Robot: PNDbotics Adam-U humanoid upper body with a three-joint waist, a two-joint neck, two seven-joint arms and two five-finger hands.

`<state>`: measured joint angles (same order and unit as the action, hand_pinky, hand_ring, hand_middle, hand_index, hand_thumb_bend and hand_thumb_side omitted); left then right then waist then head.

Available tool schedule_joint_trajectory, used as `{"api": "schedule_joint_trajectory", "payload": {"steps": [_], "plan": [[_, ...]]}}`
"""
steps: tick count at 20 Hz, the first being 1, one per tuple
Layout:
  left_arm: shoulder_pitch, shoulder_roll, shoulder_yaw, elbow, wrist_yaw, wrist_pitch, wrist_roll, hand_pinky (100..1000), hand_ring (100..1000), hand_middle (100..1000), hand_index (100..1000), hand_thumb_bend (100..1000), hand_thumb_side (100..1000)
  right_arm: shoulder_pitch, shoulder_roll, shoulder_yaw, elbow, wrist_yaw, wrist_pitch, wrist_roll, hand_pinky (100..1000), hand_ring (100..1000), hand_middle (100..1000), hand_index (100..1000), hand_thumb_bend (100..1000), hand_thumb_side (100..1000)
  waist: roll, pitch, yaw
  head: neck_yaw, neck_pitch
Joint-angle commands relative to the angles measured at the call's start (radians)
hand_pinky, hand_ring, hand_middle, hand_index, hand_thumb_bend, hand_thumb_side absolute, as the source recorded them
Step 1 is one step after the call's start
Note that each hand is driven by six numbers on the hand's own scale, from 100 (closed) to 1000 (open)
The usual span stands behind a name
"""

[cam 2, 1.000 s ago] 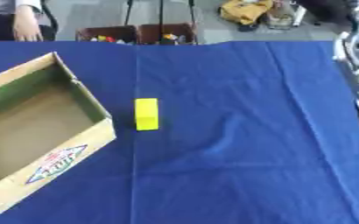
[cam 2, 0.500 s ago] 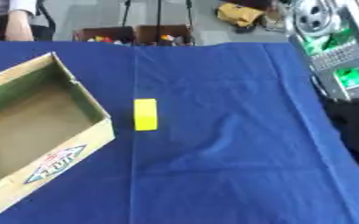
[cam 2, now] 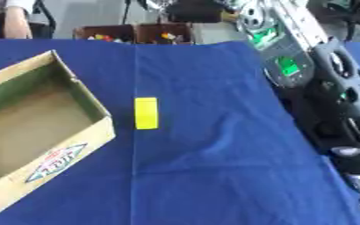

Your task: Pick up objects on the table and place them in the box.

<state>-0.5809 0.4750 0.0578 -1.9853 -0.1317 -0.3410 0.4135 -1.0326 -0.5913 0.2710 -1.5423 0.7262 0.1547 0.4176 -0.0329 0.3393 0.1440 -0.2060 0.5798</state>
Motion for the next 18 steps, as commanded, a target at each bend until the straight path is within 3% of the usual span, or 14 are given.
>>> {"api": "schedule_joint_trajectory", "payload": {"steps": [1,3,8,11,12,18], "plan": [[-0.017,0.017,0.001,-0.015,0.003,0.000,-0.004,749,904,895,949,100,962,-0.027,0.003,-0.001,0.037,0.008,-0.024,0.042,833,896,887,909,570,876,-0.014,-0.042,0.003,-0.004,0.003],[-0.018,0.016,0.001,-0.015,0.004,0.000,-0.004,749,904,895,949,100,962,-0.028,0.011,-0.001,0.047,-0.007,-0.029,0.066,839,899,885,915,639,849,-0.014,-0.041,0.005,-0.004,0.003],[-0.019,0.015,0.001,-0.015,0.004,0.000,-0.004,749,904,895,949,100,962,-0.022,0.016,0.009,0.045,-0.062,-0.011,0.128,856,908,881,922,681,763,-0.014,-0.041,0.006,-0.001,0.001],[-0.020,0.015,0.001,-0.015,0.004,0.000,-0.005,749,904,895,949,100,962,-0.021,0.014,0.011,0.036,-0.077,0.001,0.151,856,908,881,922,681,763,-0.014,-0.041,0.006,-0.001,0.001],[-0.020,0.015,0.002,-0.015,0.004,0.000,-0.005,749,904,895,948,100,961,-0.018,0.016,0.014,0.037,-0.081,0.001,0.156,881,931,895,940,772,527,-0.014,-0.040,0.006,0.000,0.000],[-0.019,0.014,0.003,-0.015,0.004,0.001,-0.003,749,903,894,948,100,962,0.016,0.029,0.036,0.036,-0.158,0.014,0.235,867,930,918,922,742,414,-0.015,-0.038,0.006,0.007,0.001]]}}
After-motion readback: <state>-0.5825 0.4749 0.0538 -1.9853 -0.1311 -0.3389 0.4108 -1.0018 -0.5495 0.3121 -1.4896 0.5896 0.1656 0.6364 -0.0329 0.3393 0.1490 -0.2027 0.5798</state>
